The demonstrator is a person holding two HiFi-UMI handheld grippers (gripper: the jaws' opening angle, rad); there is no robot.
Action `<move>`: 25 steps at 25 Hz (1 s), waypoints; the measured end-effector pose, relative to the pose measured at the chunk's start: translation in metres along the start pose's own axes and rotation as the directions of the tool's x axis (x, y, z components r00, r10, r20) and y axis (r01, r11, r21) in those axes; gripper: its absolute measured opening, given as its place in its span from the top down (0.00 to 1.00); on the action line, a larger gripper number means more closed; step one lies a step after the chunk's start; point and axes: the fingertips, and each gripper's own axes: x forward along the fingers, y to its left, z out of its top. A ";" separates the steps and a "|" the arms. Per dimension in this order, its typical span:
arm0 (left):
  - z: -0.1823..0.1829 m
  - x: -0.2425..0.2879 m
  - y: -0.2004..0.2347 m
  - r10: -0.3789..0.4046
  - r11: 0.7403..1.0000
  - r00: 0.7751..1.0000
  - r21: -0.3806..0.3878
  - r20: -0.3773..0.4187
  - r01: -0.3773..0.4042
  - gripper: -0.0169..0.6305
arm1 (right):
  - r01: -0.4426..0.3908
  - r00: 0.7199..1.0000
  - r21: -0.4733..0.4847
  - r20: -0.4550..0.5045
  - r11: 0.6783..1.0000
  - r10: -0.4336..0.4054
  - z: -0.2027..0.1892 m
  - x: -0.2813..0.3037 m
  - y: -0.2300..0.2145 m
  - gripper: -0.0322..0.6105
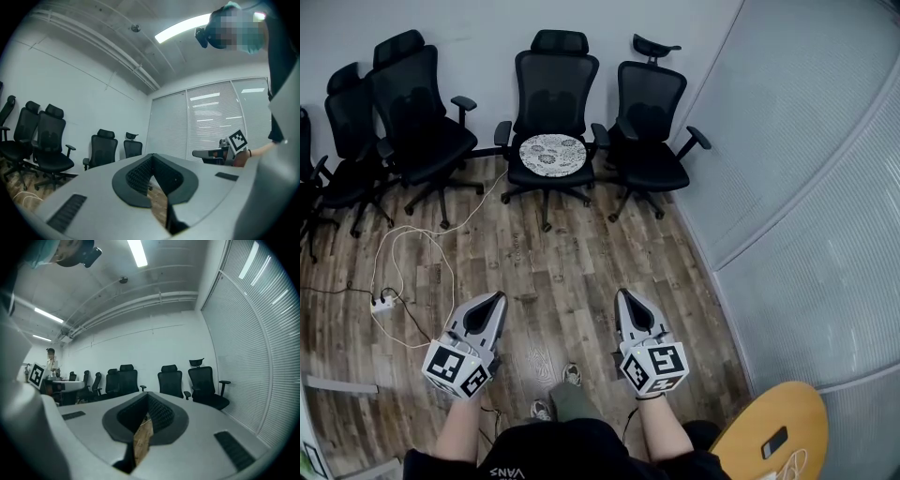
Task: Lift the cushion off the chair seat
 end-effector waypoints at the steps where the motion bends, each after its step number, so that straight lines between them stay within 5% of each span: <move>1: 0.000 0.005 0.003 0.000 1.000 1.000 0.001 0.001 0.000 0.96 | -0.001 1.000 0.000 -0.002 1.000 0.001 0.001 0.005 -0.002 0.92; 25: 0.014 0.181 0.081 0.113 0.993 0.993 0.019 0.015 -0.114 0.96 | -0.115 0.993 -0.012 0.000 0.993 0.115 0.029 0.180 -0.120 0.92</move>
